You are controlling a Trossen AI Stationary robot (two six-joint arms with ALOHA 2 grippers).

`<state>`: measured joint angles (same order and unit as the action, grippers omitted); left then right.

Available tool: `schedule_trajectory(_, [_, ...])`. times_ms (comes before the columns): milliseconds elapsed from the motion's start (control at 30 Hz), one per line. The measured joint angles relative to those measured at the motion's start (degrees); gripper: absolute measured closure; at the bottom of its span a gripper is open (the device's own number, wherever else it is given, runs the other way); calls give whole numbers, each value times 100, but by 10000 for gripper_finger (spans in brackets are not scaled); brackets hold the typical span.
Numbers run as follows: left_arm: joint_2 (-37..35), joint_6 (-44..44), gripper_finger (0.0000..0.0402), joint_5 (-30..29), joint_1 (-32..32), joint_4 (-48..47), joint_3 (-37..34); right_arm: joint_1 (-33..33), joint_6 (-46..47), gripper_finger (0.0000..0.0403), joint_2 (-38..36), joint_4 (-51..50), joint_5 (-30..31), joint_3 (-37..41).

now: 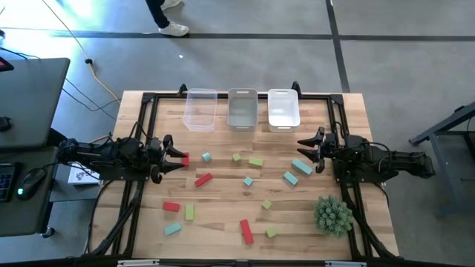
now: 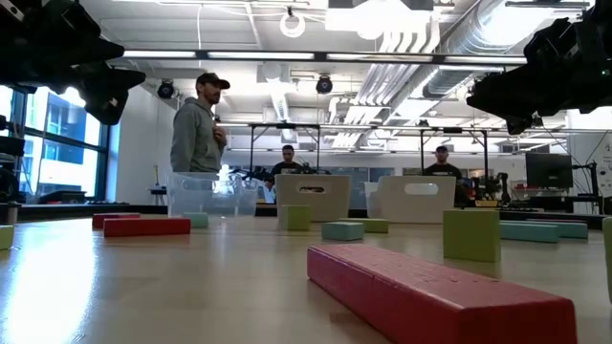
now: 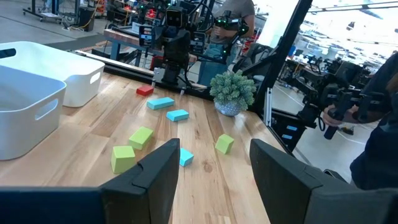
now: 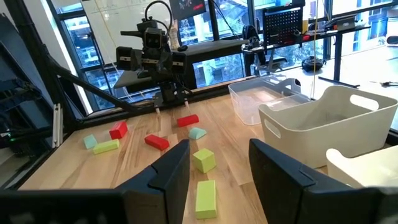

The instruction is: Sort & place blocks by color

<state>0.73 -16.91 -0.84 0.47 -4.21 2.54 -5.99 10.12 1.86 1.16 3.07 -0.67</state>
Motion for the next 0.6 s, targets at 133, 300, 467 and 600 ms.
schedule_trajectory(133, [0, 0, 216, 0, 0, 0, -2, 0, 31, 249, 0, 1, -4, 0])
schedule_trajectory(300, [0, 0, 216, 0, -2, 0, -2, 3, 41, 249, 0, 133, -13, 4])
schedule_trajectory(467, [0, 0, 216, 0, 0, 0, -1, 4, 285, 249, 1, 69, -20, -202])
schedule_trajectory(600, [-2, 0, 216, 0, -1, 0, 0, 4, 13, 249, 3, -135, -18, -574])
